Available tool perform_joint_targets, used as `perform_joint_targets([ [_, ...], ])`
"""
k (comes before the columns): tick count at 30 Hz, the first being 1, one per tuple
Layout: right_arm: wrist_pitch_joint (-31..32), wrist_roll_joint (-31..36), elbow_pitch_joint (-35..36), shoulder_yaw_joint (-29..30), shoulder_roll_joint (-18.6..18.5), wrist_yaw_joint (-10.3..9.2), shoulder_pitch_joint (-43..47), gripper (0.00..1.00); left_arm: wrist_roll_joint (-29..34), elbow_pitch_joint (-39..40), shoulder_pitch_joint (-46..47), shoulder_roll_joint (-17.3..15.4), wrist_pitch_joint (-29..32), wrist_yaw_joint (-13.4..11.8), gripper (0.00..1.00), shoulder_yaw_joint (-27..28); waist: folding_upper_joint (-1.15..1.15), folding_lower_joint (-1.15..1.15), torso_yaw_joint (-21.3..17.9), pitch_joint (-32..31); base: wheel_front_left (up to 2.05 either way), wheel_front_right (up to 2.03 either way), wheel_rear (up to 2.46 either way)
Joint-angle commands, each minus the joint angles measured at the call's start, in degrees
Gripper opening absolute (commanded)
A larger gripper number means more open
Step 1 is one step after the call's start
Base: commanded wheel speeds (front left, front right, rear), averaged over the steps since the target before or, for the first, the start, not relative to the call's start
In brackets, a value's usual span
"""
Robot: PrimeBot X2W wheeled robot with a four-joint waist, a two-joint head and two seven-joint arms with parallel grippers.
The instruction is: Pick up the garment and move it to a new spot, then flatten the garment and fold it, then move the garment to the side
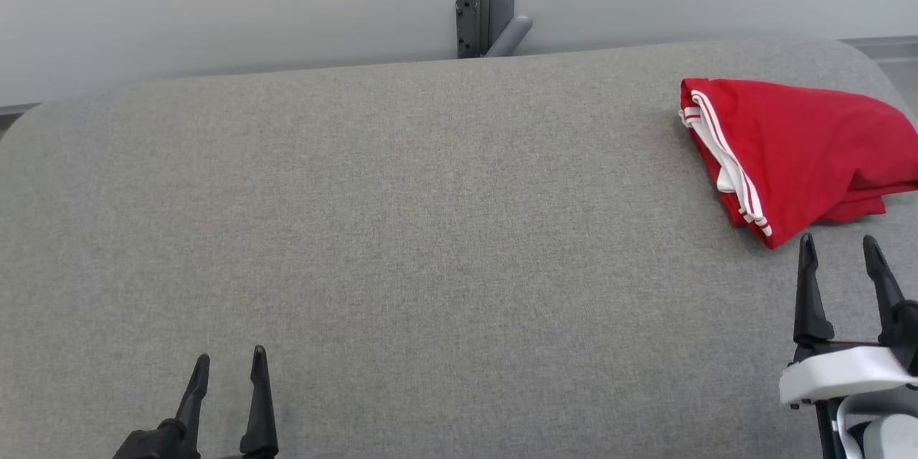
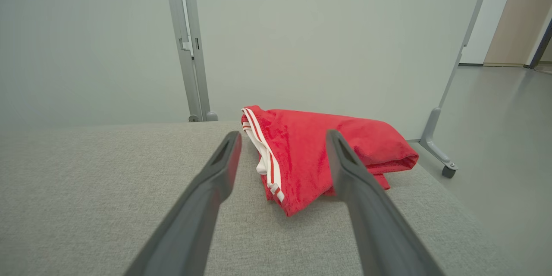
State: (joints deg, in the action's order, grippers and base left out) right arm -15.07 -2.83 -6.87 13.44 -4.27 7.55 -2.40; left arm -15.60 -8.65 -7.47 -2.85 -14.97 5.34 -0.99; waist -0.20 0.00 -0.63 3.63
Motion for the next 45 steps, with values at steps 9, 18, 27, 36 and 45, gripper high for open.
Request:
perform_joint_targets([
  [9, -0.20, 5.64, -0.90, -4.20, 1.28, -0.12, 6.14, 1.00, -0.48, -2.45, -0.90, -0.11, -0.22, 0.85, 1.00, 0.43, 0.20, 0.00, 0.46, -4.16, 0.00, 0.00, 0.00],
  [18, -0.20, 5.80, -2.13, -6.57, 1.33, -0.12, 7.29, 1.00, -0.31, -3.55, -0.30, -0.11, -0.22, 1.23, 1.00, 0.46, 0.20, 0.00, 0.32, -4.20, 0.00, 0.00, 0.00],
  [27, -0.20, 6.12, -0.89, -7.15, 1.33, -0.12, 6.13, 1.00, 0.88, -1.64, -2.27, -0.11, -0.22, 1.44, 1.00, 1.22, 0.20, 0.00, 0.40, -4.52, 0.00, 0.00, 0.00],
  [36, -0.20, 6.25, -0.24, -6.79, 1.35, -0.12, 6.79, 1.00, 0.67, 1.44, -3.38, -0.11, -0.22, 1.03, 1.00, 1.50, 0.20, 0.00, 1.30, -4.78, 0.00, 0.00, 0.00],
  [45, -0.20, 6.13, -1.54, -6.86, 1.34, -0.12, 6.70, 1.00, 1.89, 2.12, -1.48, -0.11, -0.22, 1.47, 1.00, 0.89, 0.20, 0.00, 0.99, -4.46, 0.00, 0.00, 0.00],
])
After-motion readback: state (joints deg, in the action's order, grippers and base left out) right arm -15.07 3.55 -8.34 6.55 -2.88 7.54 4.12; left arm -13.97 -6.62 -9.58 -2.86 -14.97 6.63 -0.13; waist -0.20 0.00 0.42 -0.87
